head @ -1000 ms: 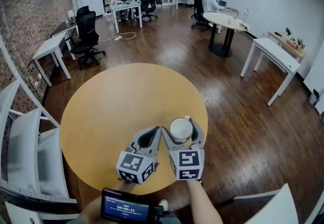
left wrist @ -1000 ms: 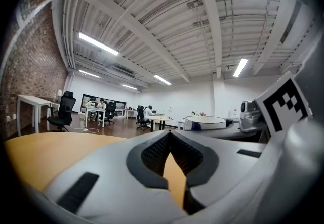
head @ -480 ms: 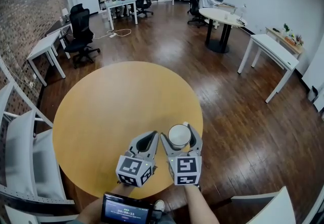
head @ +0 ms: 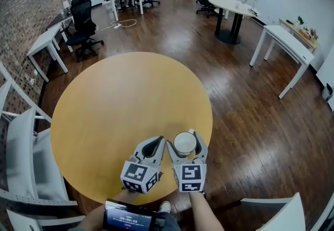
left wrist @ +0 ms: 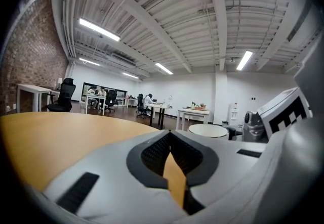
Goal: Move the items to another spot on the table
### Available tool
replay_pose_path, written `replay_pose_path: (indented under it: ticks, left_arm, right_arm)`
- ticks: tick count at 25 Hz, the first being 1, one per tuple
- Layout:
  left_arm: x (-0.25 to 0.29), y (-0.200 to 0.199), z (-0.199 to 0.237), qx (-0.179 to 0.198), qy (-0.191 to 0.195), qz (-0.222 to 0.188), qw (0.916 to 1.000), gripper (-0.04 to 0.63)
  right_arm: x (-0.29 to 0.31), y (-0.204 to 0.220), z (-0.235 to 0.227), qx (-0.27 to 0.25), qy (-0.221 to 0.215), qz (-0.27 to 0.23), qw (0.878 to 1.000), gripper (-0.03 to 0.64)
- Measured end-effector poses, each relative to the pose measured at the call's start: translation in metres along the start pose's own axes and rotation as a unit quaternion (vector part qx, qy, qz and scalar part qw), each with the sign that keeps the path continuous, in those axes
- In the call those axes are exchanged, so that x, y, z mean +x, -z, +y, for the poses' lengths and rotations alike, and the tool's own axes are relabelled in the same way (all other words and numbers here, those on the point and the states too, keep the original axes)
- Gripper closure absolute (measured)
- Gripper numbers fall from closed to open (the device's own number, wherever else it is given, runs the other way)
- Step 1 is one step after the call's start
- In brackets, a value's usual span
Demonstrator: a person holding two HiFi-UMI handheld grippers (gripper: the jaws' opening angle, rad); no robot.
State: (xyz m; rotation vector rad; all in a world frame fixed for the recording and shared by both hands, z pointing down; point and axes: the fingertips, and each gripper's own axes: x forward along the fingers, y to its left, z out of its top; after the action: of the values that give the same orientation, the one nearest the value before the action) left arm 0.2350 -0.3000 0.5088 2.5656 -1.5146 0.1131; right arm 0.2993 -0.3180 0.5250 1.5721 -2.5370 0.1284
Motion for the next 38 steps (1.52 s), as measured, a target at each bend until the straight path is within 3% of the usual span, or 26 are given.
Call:
replay_pose_path:
  ticks: [14,26,38]
  left_arm:
    - [0.012,0.050,-0.002,-0.003,-0.006,0.036,0.9993,0.594]
    - [0.015,0.052,0.005,-0.001,-0.013,0.042,0.9991,0.594]
    - [0.006,0.047,0.005,-0.004,-0.007,0.030,0.9995,0.594]
  right_arm:
    - [0.015,0.069,-0.025,0.020,0.025,0.023,0.999,0.219]
    - [0.021,0.078,-0.025,0.027,0.020,0.020,0.999,0.212]
    - [0.014,0.086,-0.025,0.047,0.023,0.050,0.997,0.183]
